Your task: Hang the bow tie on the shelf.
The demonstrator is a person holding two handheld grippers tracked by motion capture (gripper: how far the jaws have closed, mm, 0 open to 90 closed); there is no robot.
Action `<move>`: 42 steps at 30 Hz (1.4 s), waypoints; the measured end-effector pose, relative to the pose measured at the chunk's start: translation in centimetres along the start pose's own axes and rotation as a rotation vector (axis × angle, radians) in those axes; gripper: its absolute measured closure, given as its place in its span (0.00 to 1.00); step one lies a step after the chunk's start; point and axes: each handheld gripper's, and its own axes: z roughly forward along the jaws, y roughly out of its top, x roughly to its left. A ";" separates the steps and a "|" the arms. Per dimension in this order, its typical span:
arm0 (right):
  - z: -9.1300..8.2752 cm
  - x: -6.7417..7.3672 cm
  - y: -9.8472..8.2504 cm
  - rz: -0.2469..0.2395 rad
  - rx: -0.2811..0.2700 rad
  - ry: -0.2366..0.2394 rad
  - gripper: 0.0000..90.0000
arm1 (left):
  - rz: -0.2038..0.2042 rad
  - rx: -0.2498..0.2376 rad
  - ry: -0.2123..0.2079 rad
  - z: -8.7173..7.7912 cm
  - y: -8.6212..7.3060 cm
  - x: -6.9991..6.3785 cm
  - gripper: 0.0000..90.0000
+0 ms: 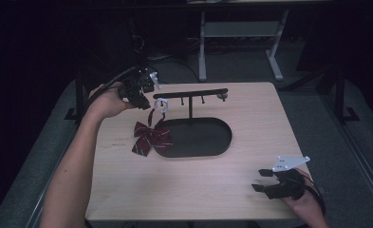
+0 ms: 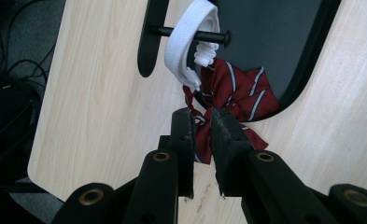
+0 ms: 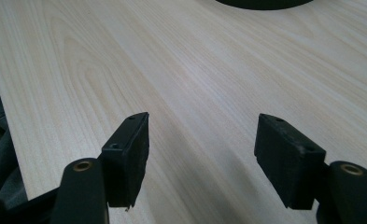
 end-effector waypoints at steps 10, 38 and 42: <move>-0.1 0.0 0.0 0.000 0.002 -0.002 0.39 | -0.004 -0.019 -0.021 0.9 -0.8 -0.7 0.85; -0.3 -0.2 -0.2 0.025 0.004 -0.021 0.39 | -0.042 -0.069 -0.058 1.3 -3.7 -3.4 0.73; -0.4 -0.3 -0.2 0.028 0.004 -0.024 0.38 | -0.049 -0.082 -0.065 1.4 -4.2 -4.0 0.72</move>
